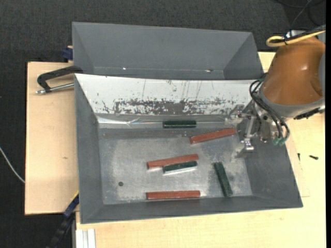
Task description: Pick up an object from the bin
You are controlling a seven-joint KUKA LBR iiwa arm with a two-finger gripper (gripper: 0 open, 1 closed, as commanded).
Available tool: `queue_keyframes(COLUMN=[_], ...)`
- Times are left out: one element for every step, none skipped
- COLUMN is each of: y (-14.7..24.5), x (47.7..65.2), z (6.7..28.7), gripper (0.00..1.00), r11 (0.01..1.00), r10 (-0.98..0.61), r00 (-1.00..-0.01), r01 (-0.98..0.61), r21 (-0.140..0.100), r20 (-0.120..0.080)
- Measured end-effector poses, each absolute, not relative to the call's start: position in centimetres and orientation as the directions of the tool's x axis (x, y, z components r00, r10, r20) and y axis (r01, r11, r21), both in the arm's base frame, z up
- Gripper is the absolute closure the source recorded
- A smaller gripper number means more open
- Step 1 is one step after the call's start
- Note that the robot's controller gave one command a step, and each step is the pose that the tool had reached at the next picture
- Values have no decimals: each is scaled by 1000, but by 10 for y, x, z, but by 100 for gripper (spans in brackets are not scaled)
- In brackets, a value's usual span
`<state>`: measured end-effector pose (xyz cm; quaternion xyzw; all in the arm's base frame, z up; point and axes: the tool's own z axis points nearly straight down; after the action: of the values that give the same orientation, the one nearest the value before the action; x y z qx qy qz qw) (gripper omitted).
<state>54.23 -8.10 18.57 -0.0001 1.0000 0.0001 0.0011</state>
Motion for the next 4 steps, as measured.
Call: queue_keyframes(y=[-81, -79, -103, -102], x=[542, 556, 581, 578], z=[186, 142, 76, 72], gripper=[0, 0, 100, 0], r11=[1000, 1000, 997, 997], r10=[0, 28, 75, 74], r00=[-1000, -1000, -997, -997], r01=[0, 28, 75, 74], r21=[0, 0, 0, 1], r20=[-2, -10, -16, -2])
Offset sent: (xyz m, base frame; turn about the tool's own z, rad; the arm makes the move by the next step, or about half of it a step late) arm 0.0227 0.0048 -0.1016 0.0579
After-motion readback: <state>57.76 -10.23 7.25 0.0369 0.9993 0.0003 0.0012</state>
